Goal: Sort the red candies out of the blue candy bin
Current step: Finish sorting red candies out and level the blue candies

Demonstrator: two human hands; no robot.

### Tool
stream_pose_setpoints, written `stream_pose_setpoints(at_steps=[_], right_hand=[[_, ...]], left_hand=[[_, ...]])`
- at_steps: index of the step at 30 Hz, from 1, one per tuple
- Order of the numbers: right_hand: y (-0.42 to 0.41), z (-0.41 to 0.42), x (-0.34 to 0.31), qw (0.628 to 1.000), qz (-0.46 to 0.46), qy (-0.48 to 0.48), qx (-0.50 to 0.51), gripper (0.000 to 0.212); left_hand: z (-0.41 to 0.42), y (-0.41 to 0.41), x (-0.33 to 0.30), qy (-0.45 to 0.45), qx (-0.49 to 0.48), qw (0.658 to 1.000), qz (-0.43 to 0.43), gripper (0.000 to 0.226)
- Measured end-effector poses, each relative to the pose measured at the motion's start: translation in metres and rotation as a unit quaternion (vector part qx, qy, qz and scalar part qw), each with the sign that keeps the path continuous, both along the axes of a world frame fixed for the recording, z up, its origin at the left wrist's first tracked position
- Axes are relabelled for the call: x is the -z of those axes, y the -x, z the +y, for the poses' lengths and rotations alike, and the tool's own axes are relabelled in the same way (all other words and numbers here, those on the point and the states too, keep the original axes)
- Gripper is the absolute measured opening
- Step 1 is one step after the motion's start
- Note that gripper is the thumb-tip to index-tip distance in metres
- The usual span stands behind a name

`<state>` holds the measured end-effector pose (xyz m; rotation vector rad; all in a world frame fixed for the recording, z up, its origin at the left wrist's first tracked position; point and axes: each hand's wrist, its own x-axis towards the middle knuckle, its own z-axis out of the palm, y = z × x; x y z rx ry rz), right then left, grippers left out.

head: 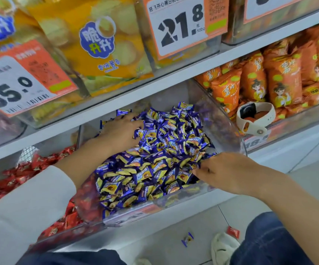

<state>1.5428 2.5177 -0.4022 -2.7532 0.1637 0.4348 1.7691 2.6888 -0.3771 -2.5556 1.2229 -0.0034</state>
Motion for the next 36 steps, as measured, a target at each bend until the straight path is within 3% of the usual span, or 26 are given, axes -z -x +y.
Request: stream_pose_setpoints(at_steps=[7,9,11,13,14,16,18,20,25,28,30,33,36], right_hand=[[-0.002,-0.002,0.003,1.000,0.001,-0.001,0.004,0.049],[-0.001,-0.004,0.006,1.000,-0.012,0.013,-0.009,0.050],[-0.001,-0.005,0.007,0.999,-0.012,0.025,-0.021,0.051],[-0.001,-0.004,0.004,1.000,-0.009,0.021,-0.015,0.049],[0.000,-0.004,0.002,0.999,-0.010,0.029,-0.022,0.048],[0.000,0.000,0.000,0.999,-0.027,0.031,-0.023,0.044],[-0.001,0.000,0.001,1.000,-0.014,0.019,-0.015,0.046],[0.000,0.000,-0.001,1.000,0.009,0.001,0.008,0.048],[0.002,0.002,0.003,0.998,-0.054,0.006,0.008,0.045],[0.004,0.000,0.007,0.990,-0.132,-0.014,-0.053,0.083],[0.002,-0.006,0.005,0.981,-0.157,0.000,-0.118,0.093],[0.003,-0.010,0.006,0.981,-0.156,0.035,-0.114,0.077],[0.003,-0.003,0.000,0.982,-0.163,-0.025,-0.091,0.079]], left_hand=[[0.037,-0.004,-0.007,0.097,-0.052,0.990,0.087,0.041],[0.043,0.003,-0.015,0.071,-0.077,0.993,0.055,0.048],[0.044,0.017,-0.023,-0.013,-0.078,0.996,-0.027,0.060],[0.040,0.039,-0.026,-0.031,-0.022,0.998,-0.056,0.065],[0.036,0.050,-0.024,-0.006,0.034,0.999,-0.024,0.062],[0.024,0.074,-0.017,0.039,0.166,0.978,0.123,0.052],[0.007,0.090,-0.005,0.003,0.236,0.937,0.256,0.049],[-0.006,0.094,0.015,-0.052,0.269,0.918,0.288,0.055],[-0.026,0.088,0.054,-0.134,0.337,0.929,0.075,0.067],[-0.036,0.073,0.053,-0.139,0.283,0.949,-0.026,0.059],[-0.043,0.061,0.051,-0.138,0.221,0.964,-0.059,0.058],[-0.050,0.050,0.044,-0.099,0.169,0.979,-0.061,0.055],[-0.047,0.039,0.030,-0.024,0.110,0.993,-0.040,0.053]])
